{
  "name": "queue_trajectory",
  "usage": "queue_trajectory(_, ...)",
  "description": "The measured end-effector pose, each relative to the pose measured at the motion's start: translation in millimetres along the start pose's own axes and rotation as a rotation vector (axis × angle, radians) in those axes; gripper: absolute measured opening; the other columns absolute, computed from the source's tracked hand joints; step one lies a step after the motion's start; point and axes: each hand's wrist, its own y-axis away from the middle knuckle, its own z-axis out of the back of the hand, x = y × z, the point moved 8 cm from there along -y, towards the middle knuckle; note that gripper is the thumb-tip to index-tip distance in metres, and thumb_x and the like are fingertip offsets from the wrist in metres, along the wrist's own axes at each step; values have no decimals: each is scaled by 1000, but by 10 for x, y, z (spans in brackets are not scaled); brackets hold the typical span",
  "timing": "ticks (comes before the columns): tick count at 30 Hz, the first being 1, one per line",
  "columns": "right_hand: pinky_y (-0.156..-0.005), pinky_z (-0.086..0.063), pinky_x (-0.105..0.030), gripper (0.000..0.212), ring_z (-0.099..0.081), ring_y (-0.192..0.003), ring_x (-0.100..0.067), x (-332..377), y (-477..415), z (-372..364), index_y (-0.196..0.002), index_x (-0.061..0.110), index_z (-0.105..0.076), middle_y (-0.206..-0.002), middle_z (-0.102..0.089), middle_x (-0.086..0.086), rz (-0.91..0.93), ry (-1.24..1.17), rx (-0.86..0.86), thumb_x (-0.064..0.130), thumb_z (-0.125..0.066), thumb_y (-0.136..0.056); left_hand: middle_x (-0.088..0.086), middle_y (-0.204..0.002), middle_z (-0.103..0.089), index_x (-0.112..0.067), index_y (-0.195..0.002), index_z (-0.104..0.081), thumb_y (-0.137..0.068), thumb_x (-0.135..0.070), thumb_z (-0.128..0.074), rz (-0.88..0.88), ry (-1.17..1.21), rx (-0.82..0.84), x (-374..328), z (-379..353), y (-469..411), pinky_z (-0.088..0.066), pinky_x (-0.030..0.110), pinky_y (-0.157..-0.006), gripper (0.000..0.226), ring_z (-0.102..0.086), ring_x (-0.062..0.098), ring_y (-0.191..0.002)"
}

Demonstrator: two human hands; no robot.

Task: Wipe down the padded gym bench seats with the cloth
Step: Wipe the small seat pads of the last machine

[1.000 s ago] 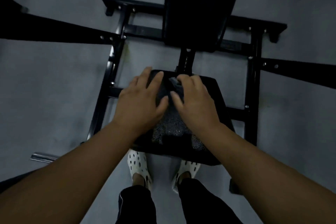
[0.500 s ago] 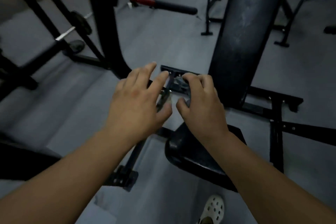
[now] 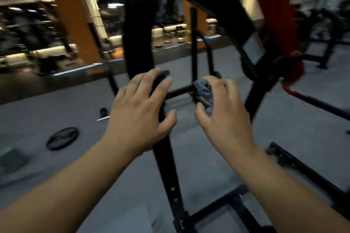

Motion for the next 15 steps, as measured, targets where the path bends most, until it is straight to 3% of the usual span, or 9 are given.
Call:
queue_trajectory(10,-78,-53,-38,55,-55,-110,-26,2014,150,-734,-137,23,-46,-126,-44,-3,367,-370,193,22,-67,-86,9,-154,-36,-22,-146,-43,-87,-59,-42,478,-375,31,1419,1301,1414,-44,51,-100,70,-37,31,-138)
queue_trajectory(15,-76,-56,-43,54,-53,-110,-25,3369,600,-895,-138,27,-40,-128,-38,-2,539,-556,296,26,-63,-89,9,-152,-39,-20,-146,-44,-87,-59,-43,683,-562,61,1925,2197,2516,-45,48,-97,71,-39,30,-136)
